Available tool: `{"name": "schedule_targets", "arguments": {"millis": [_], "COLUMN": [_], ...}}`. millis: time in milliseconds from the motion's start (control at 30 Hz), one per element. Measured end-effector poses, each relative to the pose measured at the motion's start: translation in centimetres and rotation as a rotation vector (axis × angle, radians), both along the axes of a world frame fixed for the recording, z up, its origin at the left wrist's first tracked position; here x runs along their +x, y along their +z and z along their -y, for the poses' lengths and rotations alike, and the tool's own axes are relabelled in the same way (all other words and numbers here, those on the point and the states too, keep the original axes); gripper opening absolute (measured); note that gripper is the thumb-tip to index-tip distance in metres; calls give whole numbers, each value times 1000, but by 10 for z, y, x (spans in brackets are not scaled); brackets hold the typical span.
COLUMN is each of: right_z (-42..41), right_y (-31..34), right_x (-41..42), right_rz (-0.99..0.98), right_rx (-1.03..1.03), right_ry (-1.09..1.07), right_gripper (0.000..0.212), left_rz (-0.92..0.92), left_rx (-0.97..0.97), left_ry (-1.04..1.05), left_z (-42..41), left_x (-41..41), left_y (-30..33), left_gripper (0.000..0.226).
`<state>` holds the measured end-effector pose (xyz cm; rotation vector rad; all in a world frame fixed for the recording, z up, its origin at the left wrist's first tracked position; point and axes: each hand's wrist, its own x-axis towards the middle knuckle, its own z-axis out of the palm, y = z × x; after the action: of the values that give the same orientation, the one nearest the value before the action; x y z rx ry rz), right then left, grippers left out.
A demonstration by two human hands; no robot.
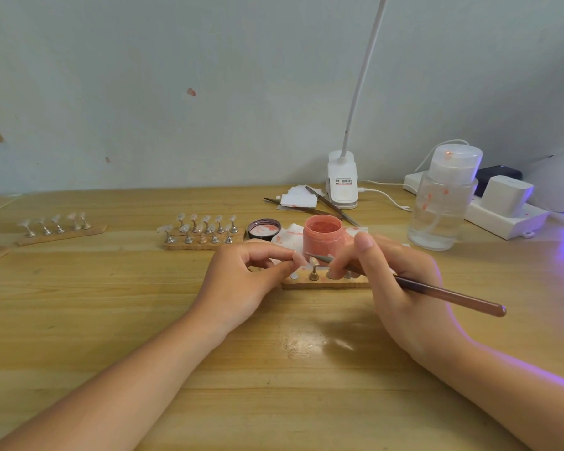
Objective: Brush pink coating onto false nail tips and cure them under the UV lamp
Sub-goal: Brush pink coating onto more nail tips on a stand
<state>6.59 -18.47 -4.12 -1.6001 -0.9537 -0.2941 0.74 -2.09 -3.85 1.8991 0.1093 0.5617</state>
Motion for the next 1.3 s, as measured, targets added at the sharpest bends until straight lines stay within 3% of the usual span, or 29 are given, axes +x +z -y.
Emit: {"name": "schedule_targets", "arguments": {"millis": [267,433,533,1300], "right_z": [-2,-1,-1,-1], "right_y": [1,-2,-1,-1], "right_x": [1,0,0,-1], "right_rz": [40,1,35,55], "right_rx": [-74,-30,-45,-31], "right_ry": [-58,13,-15,-4], "right_gripper": [36,47,43,43], "left_rz": [-17,11,17,12], "left_rx": [-8,5,-7,-37], "left_ry": [-15,-29,-20,-20], "left_z": [-1,-2,-1,-1], "left_x": [2,2,2,3], "left_y": [-3,-3,-4,-5], "left_gripper": [7,13,5,7]}}
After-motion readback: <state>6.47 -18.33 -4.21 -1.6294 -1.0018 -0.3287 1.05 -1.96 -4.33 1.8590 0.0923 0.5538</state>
